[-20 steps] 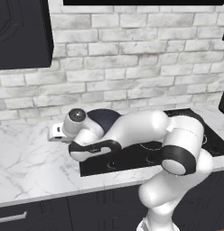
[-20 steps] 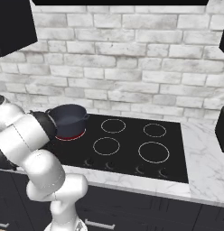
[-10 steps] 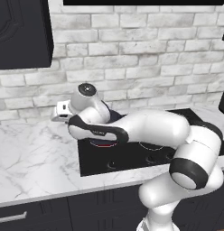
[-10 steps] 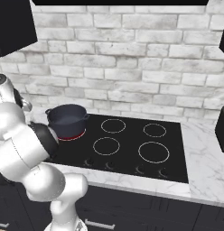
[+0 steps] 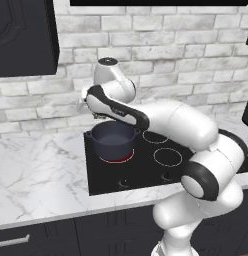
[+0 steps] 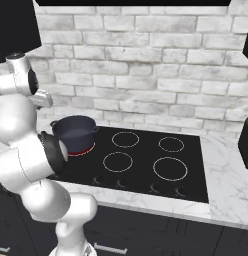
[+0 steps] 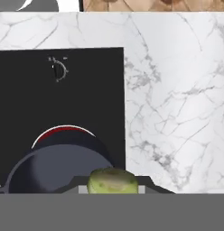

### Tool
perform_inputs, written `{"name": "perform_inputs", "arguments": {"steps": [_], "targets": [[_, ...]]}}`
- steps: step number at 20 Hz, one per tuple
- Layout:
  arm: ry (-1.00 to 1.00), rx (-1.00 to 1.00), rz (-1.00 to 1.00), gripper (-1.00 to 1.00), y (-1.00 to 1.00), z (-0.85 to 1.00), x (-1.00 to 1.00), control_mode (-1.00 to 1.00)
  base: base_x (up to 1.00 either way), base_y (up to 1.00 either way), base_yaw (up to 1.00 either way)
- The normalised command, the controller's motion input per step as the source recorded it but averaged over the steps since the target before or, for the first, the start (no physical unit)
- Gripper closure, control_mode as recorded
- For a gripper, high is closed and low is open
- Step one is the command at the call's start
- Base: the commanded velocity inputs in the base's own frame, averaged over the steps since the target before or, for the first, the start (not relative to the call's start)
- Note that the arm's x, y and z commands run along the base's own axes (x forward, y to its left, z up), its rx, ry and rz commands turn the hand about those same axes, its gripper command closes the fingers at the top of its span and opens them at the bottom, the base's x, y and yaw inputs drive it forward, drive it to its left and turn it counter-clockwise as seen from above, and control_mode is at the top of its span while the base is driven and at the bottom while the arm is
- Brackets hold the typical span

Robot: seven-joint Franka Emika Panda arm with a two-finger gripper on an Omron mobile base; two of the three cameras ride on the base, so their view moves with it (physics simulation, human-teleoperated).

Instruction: Turn on the burner for the pot on the stove. Wait thirty seconds for the pot to heat up. Then add the broccoli to the pot.

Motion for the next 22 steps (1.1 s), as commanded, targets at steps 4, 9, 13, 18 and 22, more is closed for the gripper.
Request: {"name": "perform_inputs", "arguments": {"steps": [4, 9, 13, 18, 22], "targets": [[0.16, -0.02, 0.00, 1.00, -0.82, -0.06, 0.26, -1.00, 0.00, 0.00, 0.00], [-0.08, -0.01, -0.06, 1.00, -0.19, -0.76, 0.21, -1.00, 0.00, 0.00, 0.00], [-0.19, 0.00, 0.00, 1.00, 0.00, -0.93, 0.37, -1.00, 0.00, 0.00, 0.00], [-0.03, 0.01, 0.00, 1.00, -0.15, -0.37, 0.33, -1.00, 0.00, 0.00, 0.00], [0.00, 0.01, 0.00, 1.00, -0.13, -0.08, 0.00, -1.00, 0.00, 0.00, 0.00]]}}
